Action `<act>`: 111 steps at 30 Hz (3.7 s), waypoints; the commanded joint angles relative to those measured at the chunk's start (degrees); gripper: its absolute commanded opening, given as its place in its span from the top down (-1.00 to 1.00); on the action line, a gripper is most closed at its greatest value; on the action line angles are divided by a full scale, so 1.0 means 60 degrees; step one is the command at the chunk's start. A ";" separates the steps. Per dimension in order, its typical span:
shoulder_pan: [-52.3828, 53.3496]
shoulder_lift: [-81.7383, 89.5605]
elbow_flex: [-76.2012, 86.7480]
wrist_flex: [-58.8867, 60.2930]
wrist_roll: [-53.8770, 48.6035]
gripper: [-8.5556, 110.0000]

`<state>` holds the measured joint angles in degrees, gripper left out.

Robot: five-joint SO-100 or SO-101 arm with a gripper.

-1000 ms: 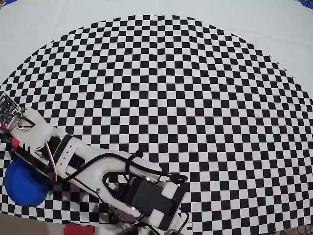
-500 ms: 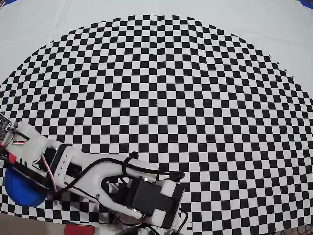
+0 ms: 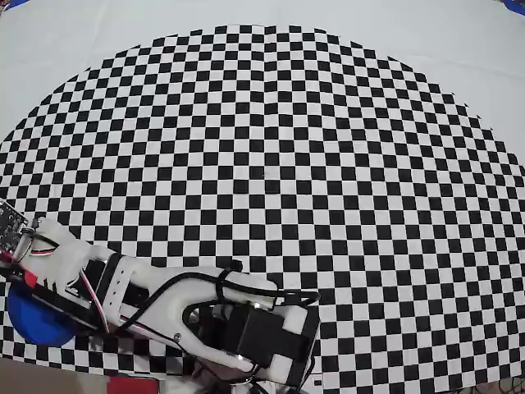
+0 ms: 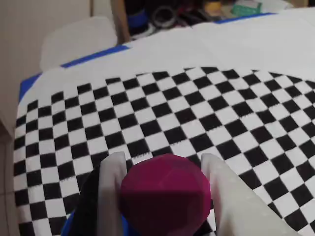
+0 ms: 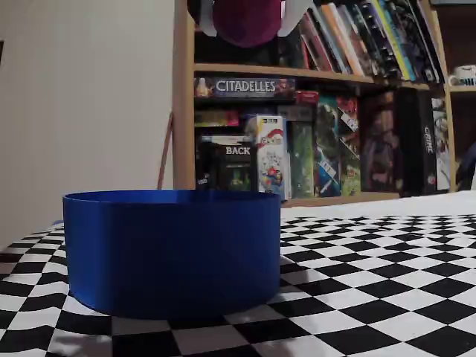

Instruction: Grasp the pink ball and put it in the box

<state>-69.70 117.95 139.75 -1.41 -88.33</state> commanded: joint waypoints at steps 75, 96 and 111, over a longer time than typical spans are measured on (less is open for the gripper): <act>-0.0981 0.0762 0.2329 -0.0571 -0.0059 0.85; -0.1055 -0.0132 0.1377 -0.0835 0.0044 0.85; -0.1128 -0.1011 0.0674 -0.0835 0.0044 0.85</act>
<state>-75.85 111.97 146.60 -5.98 -88.33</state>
